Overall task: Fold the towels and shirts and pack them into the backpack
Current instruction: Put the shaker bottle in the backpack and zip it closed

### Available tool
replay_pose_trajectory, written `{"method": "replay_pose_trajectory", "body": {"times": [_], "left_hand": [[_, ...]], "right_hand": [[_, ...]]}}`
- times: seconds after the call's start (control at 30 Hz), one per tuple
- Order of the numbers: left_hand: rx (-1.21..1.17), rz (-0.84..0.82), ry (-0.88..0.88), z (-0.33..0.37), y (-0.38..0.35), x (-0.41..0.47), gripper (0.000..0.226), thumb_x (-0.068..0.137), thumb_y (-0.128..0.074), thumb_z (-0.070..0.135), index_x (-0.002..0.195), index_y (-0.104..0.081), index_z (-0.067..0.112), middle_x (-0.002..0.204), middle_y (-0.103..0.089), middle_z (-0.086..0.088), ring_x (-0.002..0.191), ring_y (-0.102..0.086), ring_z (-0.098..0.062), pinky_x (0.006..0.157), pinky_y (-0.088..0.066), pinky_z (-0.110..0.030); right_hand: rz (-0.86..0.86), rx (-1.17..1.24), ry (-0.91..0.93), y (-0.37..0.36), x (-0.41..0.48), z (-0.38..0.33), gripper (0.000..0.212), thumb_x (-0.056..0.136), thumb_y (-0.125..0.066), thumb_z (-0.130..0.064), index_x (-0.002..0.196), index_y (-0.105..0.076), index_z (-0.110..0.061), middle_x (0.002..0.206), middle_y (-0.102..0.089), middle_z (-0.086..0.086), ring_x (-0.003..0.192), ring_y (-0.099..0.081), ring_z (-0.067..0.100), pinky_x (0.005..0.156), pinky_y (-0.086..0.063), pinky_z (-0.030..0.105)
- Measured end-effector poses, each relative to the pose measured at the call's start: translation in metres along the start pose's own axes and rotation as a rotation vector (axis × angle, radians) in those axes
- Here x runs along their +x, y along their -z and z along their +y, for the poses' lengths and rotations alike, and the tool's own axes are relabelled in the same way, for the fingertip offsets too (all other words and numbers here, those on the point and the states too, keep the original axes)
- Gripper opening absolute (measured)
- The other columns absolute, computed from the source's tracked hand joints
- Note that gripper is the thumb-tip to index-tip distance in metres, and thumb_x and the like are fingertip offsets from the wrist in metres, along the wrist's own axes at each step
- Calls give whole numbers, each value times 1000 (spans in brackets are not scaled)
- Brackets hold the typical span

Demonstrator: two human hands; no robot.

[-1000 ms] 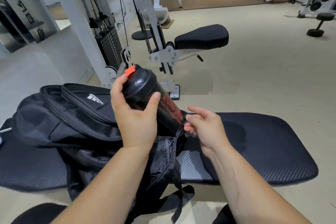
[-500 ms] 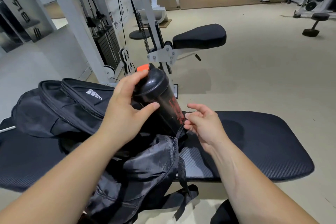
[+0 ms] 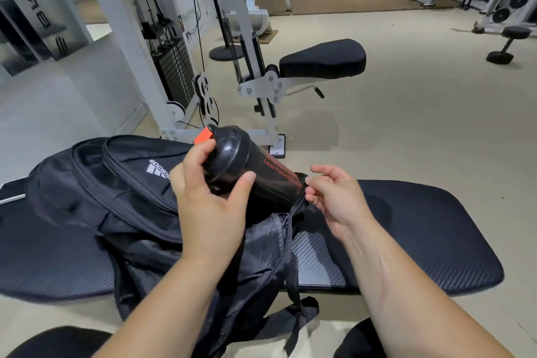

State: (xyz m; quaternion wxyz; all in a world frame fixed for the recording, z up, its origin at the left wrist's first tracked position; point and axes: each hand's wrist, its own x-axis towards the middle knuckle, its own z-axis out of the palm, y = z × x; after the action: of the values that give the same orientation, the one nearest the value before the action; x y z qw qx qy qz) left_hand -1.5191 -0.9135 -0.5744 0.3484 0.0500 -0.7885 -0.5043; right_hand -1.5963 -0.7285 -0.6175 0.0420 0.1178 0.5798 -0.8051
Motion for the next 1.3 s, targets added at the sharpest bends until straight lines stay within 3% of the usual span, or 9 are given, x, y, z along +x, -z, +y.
{"method": "replay_pose_trajectory", "body": {"times": [0.1, 0.17, 0.23, 0.37, 0.57, 0.7, 0.93, 1.1, 1.3], "left_hand": [[85, 18, -61, 3, -5, -13, 71, 77, -85, 22, 133, -44, 38, 128, -41, 0, 105, -43, 21, 87, -30, 5], [95, 14, -49, 1, -4, -13, 72, 75, -87, 27, 130, -45, 44, 123, -41, 0, 103, -52, 6, 86, -34, 2], [124, -22, -76, -3, -1, -7, 71, 73, -86, 31, 129, -45, 47, 120, -39, 2, 100, -58, -13, 89, -40, -4], [121, -286, -218, 0, 5, 17, 68, 73, -85, 31, 128, -47, 47, 131, -38, 2, 115, -54, -18, 88, -57, -44], [250, -598, -319, 24, -2, 56, 66, 76, -84, 26, 127, -48, 46, 132, -38, 7, 114, -51, -12, 94, -53, -41], [248, -477, -222, 26, -7, 76, 59, 76, -82, 30, 123, -50, 45, 127, -51, 7, 113, -51, -8, 106, -42, -31], [417, -221, -58, 25, -15, 44, 61, 77, -77, 56, 129, -45, 50, 112, -43, -1, 91, -57, -22, 90, -47, -31], [481, -259, -45, 19, -9, 51, 58, 78, -75, 59, 127, -44, 49, 110, -43, -1, 87, -56, -23, 82, -42, -30], [164, -489, -246, 7, -4, 53, 59, 76, -83, 27, 125, -51, 36, 127, -47, 12, 112, -49, 1, 94, -53, -40]], "right_hand": [[16, -7, -7, 0, 3, -1, 24, 89, -62, 8, 106, -64, -10, 71, -59, 4, 52, -55, 8, 48, -48, 16], [14, -4, -17, 1, 3, 0, 25, 89, -62, 8, 106, -64, -10, 71, -59, 4, 53, -55, 8, 49, -49, 16], [2, 5, -31, 3, 2, 2, 25, 89, -62, 8, 107, -64, -10, 71, -58, 3, 54, -55, 9, 49, -49, 17], [-45, 26, -46, 7, -1, 5, 25, 90, -61, 8, 108, -62, -10, 71, -56, 4, 54, -56, 9, 50, -50, 18], [-42, 73, -43, 7, -5, 8, 26, 91, -59, 9, 106, -61, -11, 72, -55, 6, 55, -54, 9, 50, -49, 18], [-18, 179, -33, 3, -5, 7, 25, 91, -58, 9, 105, -61, -13, 72, -53, 4, 54, -49, 8, 49, -45, 18], [34, 65, -17, -8, 2, 5, 23, 90, -61, 5, 101, -61, -15, 68, -53, 0, 51, -49, 5, 49, -44, 18], [4, 77, -18, -11, 4, 1, 24, 90, -59, 7, 99, -60, -15, 70, -52, 2, 49, -48, 5, 45, -42, 15], [-76, 128, -52, 3, 2, -1, 26, 91, -56, 9, 100, -60, -15, 70, -48, 2, 52, -47, 8, 48, -44, 19]]}}
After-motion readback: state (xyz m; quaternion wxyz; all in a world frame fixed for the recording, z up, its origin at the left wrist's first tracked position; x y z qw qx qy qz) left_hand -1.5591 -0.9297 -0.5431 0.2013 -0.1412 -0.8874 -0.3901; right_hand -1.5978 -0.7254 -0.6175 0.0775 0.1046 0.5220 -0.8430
